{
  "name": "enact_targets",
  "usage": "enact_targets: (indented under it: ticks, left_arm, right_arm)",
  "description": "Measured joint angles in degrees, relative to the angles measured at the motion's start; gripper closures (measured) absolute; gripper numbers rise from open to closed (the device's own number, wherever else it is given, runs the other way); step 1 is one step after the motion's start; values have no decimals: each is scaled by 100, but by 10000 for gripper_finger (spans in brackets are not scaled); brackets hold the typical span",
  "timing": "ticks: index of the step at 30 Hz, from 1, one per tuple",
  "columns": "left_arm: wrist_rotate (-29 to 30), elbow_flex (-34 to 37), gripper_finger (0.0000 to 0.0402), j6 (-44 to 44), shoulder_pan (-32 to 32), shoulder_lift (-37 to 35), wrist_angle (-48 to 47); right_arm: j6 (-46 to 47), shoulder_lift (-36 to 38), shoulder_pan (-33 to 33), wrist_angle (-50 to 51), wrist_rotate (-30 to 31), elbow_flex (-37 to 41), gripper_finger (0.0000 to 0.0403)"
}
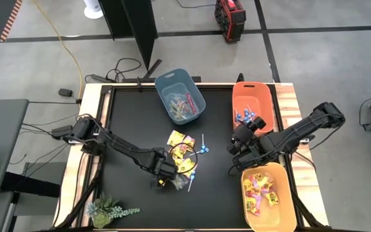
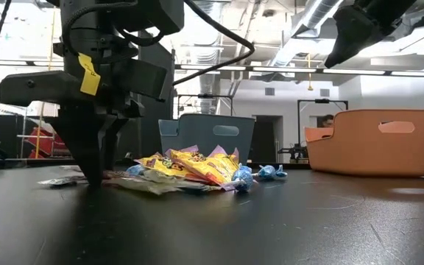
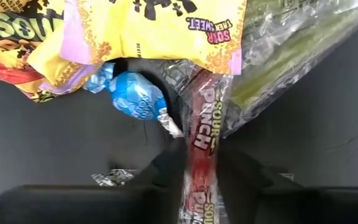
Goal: Sort candy
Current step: Put the transparent candy into the blue bin
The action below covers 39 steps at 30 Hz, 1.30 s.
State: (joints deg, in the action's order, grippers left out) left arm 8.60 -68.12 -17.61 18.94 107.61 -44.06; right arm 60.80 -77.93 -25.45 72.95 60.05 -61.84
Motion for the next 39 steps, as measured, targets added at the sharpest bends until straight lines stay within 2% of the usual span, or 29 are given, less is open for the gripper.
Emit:
enact_targets:
  ticks: [4,7,14,19,22,30,35,39]
  left_arm:
    - [15,-86,371,-17,58,12,-216]
    - [15,-280,390,-91,121,37,-628]
    - [16,-905,367,-174,331,28,-1453]
    - [245,-1337,376,-220,457,22,-1941]
    - [716,-1599,390,-253,506,22,-2197]
    - [2783,-2027,387,-824,290,13,-2212]
    - [3808,-2028,387,-1145,-399,13,-2089]
    - [4387,-2028,391,-959,-1078,13,-1863]
  right_arm:
    - [0,0,0,1,-2,0,149]
    - [0,0,0,0,-7,0,149]
    - [2,0,0,2,-13,0,149]
    - [2,0,0,2,-14,0,149]
    - [2,0,0,2,-14,0,149]
    - [4,0,0,2,-14,0,149]
    - [4,0,0,-2,-13,0,149]
    - [4,0,0,-3,-13,0,149]
